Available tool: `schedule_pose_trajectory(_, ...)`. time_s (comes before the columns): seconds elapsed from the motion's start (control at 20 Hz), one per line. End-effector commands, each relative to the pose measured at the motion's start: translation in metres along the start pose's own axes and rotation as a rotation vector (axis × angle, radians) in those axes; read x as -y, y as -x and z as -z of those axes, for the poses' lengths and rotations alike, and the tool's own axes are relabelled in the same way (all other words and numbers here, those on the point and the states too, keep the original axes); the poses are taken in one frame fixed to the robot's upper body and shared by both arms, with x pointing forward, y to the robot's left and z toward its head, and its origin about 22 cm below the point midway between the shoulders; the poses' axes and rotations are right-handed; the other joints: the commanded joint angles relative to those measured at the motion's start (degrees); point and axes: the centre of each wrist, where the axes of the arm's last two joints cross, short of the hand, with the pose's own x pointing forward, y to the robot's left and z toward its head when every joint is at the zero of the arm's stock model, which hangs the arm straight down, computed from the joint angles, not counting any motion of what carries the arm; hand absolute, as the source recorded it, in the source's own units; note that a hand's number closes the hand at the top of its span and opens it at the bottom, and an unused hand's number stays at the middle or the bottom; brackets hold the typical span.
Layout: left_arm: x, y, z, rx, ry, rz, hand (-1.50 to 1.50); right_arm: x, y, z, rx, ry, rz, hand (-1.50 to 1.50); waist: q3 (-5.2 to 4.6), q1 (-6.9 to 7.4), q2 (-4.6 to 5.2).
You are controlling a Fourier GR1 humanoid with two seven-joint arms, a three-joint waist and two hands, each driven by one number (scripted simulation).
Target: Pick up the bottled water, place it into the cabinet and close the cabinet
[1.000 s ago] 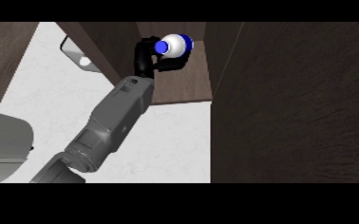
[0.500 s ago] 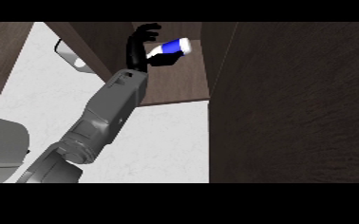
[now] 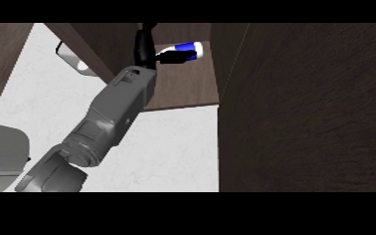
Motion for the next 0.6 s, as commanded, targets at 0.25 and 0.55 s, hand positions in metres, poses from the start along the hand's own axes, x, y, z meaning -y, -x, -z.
schedule_pose_trajectory(0.25,0.002,-0.015,0.006,0.123,0.123,-0.290,-1.50,-0.001,-0.022,-0.007,0.013,-0.016,0.033,-1.50,0.05,2.03,-1.33)
schedule_pose_trajectory(0.55,0.018,-0.014,-0.007,0.116,0.149,-0.327,-1.50,0.001,-0.019,-0.013,0.000,0.014,0.041,-1.50,0.13,3.23,-1.96)
